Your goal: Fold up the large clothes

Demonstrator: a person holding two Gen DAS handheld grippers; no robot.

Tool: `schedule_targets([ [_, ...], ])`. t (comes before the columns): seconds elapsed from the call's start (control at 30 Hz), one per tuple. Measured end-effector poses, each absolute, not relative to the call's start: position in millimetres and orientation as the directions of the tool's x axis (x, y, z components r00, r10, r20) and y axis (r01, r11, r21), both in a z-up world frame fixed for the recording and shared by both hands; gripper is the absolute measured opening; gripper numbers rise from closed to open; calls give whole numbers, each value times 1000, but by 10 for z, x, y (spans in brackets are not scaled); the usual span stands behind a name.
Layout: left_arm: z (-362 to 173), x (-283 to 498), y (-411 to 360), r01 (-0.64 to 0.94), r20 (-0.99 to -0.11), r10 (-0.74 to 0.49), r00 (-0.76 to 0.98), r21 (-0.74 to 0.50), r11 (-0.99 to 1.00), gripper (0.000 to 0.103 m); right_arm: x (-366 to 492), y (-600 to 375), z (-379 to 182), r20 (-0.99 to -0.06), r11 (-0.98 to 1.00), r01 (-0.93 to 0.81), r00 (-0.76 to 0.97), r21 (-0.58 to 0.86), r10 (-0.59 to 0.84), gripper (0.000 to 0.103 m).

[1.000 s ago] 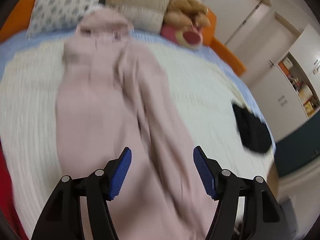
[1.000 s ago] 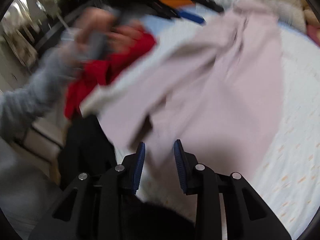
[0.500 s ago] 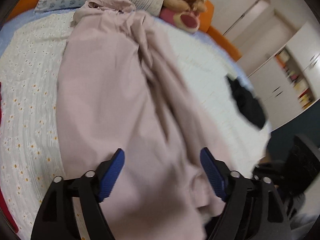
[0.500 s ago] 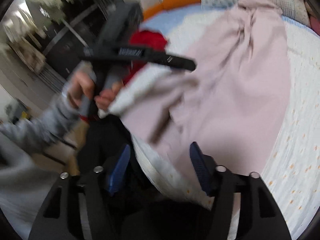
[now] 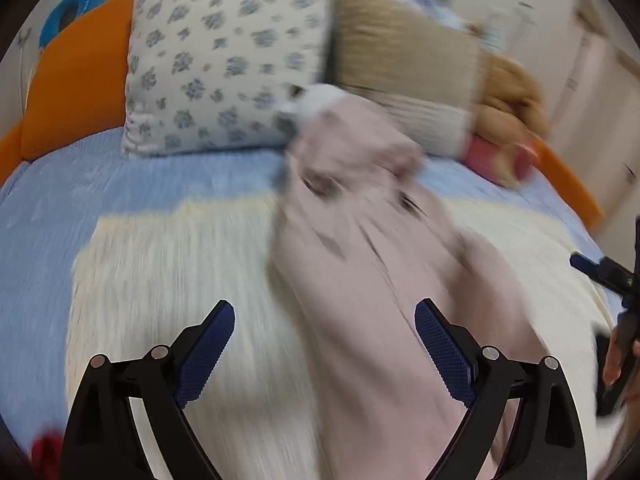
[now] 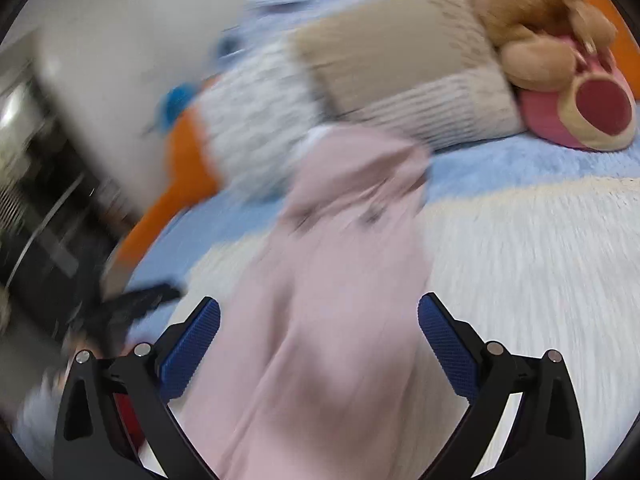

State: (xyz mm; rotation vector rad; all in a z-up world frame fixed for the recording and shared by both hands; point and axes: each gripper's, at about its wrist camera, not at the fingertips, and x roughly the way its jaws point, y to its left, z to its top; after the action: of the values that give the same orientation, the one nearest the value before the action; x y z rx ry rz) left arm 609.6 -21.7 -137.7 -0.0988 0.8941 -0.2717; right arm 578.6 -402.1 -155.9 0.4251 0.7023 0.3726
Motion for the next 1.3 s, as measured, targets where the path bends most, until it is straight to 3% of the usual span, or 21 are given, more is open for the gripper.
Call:
schedule_targets([
  [0.07,-1524,6795,-287,156,-726,-309,614,-272,950,88,6480,-4099,-1782,-542,843,-96,726,528,423,95],
  [0.17,-1685,7332,-512,144,-682,-297,669,-273,951,87,7238,-4136,-2085,-559,807,14,729,590,396,95],
  [0.23,-1876,7657,-625,134,-631,-297,717,-293,947,87,7633,-4081,-2231,-519,788,34,770,615,372,96],
  [0.33,-2376,7916,-660,65,-571,-301,764,-396,916,87,7944,-3819,-2513,-514,838,37,804,544,298,98],
  [0.37,-2503,8040,-644,51,-608,-334,720,-434,900,84,8067,-3673,-2685,-547,859,25,780,512,304,97],
  [0.4,-2625,8205,-585,41,-641,-396,658,-495,868,72,8235,-3543,-2820,-628,874,24,705,485,330,82],
  [0.43,-2666,8233,-525,36,-627,-424,653,-534,845,72,8267,-3492,-2814,-666,894,38,681,446,304,77],
  [0.47,-2662,8229,-496,40,-607,-435,665,-552,833,72,8236,-3480,-2767,-647,900,34,707,435,286,77],
  [0.53,-2620,8249,-606,51,-633,-397,664,-492,869,67,8159,-3495,-2723,-622,903,43,739,428,260,64],
  [0.57,-2595,8254,-675,66,-643,-388,661,-465,883,60,8118,-3520,-2710,-608,898,48,752,436,255,41],
  [0.6,-2567,8265,-779,93,-655,-375,656,-423,901,38,8086,-3554,-2696,-591,892,51,766,449,254,25],
  [0.63,-2536,8265,-857,110,-661,-357,660,-385,916,23,7998,-3617,-2659,-549,880,52,799,471,246,19],
  [0.67,-2505,8261,-925,122,-663,-337,669,-349,929,20,7929,-3663,-2614,-518,872,47,819,486,245,10],
  [0.73,-2487,8285,-1001,117,-678,-296,673,-298,947,14,7870,-3687,-2585,-495,868,37,833,495,247,8],
  [0.83,-2404,8272,-1168,101,-701,-189,688,-165,981,13,7755,-3633,-2458,-461,881,-18,847,473,265,6],
  [0.93,-2124,8015,-1313,116,-664,-108,740,-33,993,12,7481,-3503,-2098,-396,901,-121,868,417,300,6],
  [1.1,-1337,7278,-1172,167,-580,-204,789,-118,979,12,6649,-3497,-1398,-337,876,-305,835,373,435,6],
  [1.3,-881,5615,-1156,367,-446,-330,832,-3,930,15,5035,-3562,-1079,-237,810,-538,776,235,584,6],
])
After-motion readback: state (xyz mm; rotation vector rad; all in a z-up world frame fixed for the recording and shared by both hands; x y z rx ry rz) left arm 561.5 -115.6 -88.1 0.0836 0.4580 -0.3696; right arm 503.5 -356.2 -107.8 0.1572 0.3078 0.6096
